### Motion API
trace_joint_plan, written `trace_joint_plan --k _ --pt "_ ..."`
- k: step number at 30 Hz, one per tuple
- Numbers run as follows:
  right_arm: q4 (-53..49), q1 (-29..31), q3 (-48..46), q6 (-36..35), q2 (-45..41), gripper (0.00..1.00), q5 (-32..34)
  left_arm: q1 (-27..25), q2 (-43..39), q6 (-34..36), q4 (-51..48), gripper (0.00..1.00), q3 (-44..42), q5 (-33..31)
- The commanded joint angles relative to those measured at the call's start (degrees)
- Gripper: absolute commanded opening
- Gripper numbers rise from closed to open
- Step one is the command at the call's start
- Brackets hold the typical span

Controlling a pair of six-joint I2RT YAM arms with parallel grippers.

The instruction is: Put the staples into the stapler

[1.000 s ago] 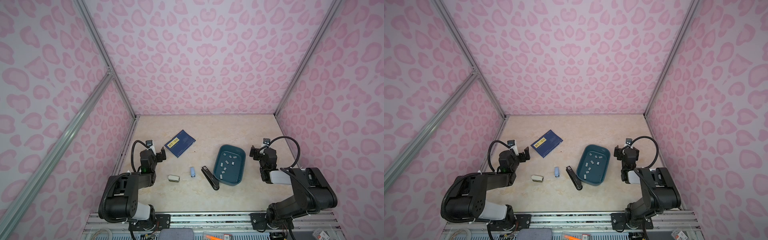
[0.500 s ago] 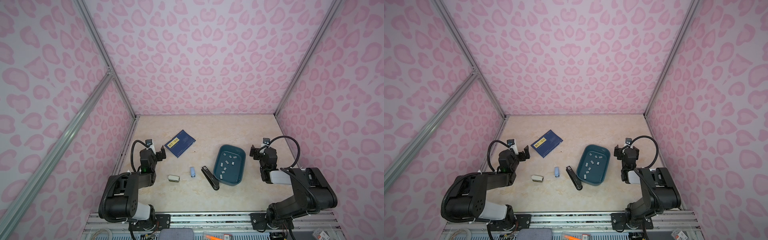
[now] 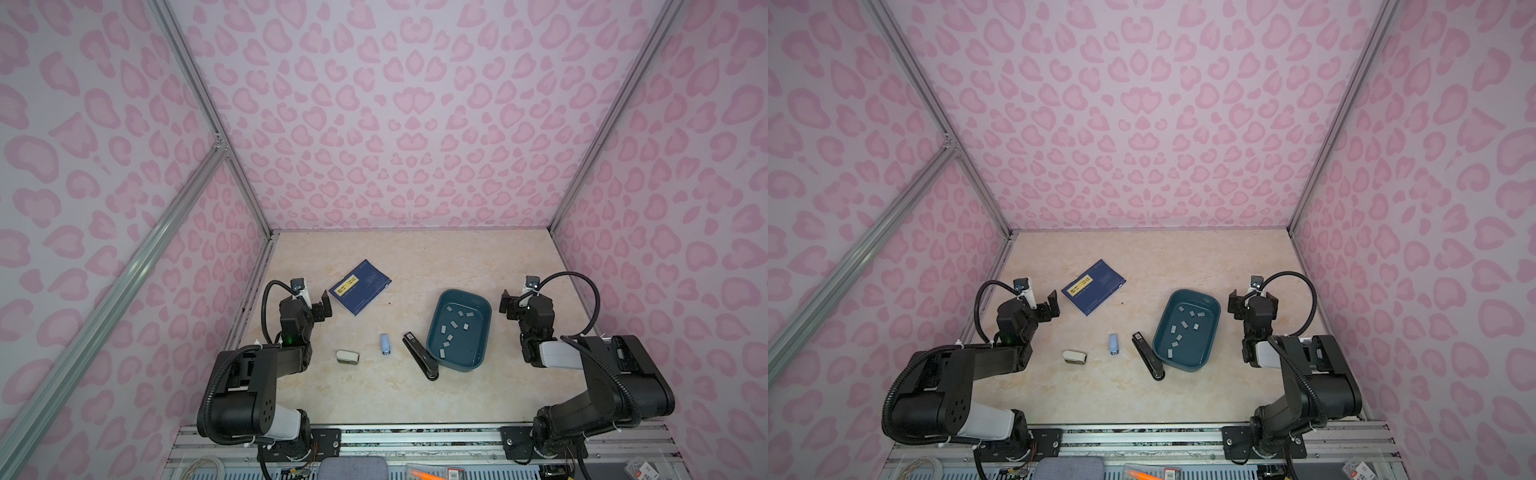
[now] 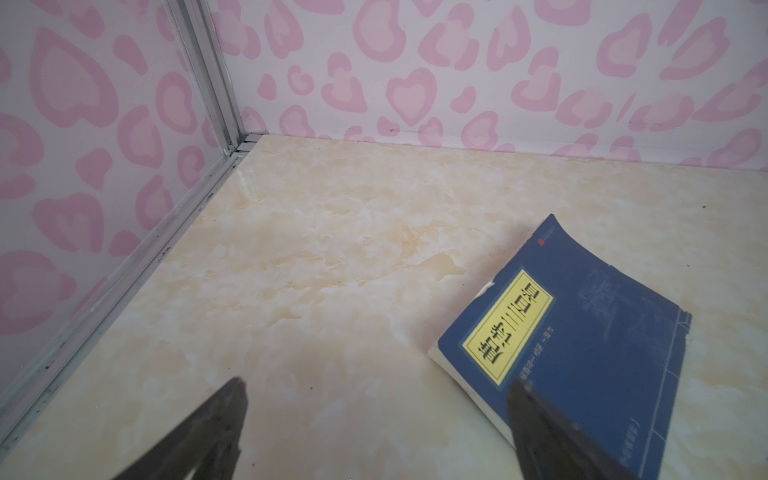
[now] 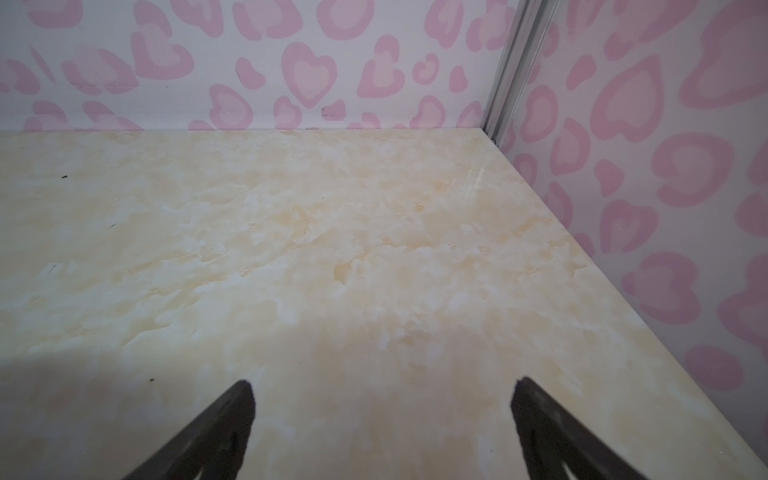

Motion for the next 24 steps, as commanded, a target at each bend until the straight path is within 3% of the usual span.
trace_joint_plan --k 1,2,4,6,8,9,10,13,14,15,16,18,21,23,24 --pt "5.43 0.26 -1.19 -0.51 -0.52 0.98 0.85 -0.03 -0.13 -0.01 3.10 0.98 0.26 -1.12" --pt "5.35 1.22 -2.06 -0.51 -2.88 0.98 3.84 -0.42 -2.46 -0.39 -3.80 0.98 2.62 -3.42" --pt "-1.82 5.20 -1.92 -0.37 -10.37 0.98 16.71 -0.76 -7.82 -4.22 -18.78 0.98 8.39 -7.42" --pt "-14.88 7.75 0.99 2.07 -17.41 0.98 23.23 -1.04 -11.51 -5.47 -21.03 0.98 8.21 -5.49" --pt "-30.68 8.29 5.76 11.02 -24.55 0.98 25.05 -2.62 -16.64 -5.65 -18.49 0.98 5.66 -4.37" --pt "-38.77 8.16 8.28 20.26 -28.09 0.98 25.67 -3.22 -19.16 -6.76 -18.79 0.98 5.18 -3.52" --pt "-47.34 8.04 10.53 26.41 -31.32 0.98 24.32 -3.37 -22.32 -9.00 -20.49 0.98 5.26 -1.29" --pt "-60.63 6.96 12.78 34.99 -40.74 0.98 15.38 -3.33 -30.64 -13.62 -26.93 0.98 7.62 10.13" --pt "-63.27 5.85 13.64 36.61 -43.46 0.98 7.63 -3.37 -33.01 -14.71 -28.75 0.98 8.49 14.65" --pt "-60.25 5.36 13.15 33.15 -45.45 0.98 -4.78 -3.39 -35.07 -15.38 -30.55 0.98 8.94 18.41" --pt "-58.84 6.07 13.01 31.42 -46.64 0.98 -12.32 -3.36 -36.96 -15.48 -31.44 0.98 8.88 21.60" --pt "-60.72 13.25 13.51 33.38 -48.73 0.98 -12.98 -3.41 -40.75 -17.85 -31.67 0.98 7.36 23.52" --pt "-62.20 31.07 14.08 35.68 -48.63 0.97 1.30 -3.39 -44.47 -25.65 -36.92 0.98 5.56 14.31" --pt "-61.32 44.15 16.27 35.60 -44.16 0.81 9.12 -3.30 -45.26 -31.63 -46.44 0.98 7.31 7.90" --pt "-62.02 50.01 18.33 36.43 -40.51 0.74 14.91 -3.30 -45.27 -30.79 -49.25 0.98 8.26 9.08"
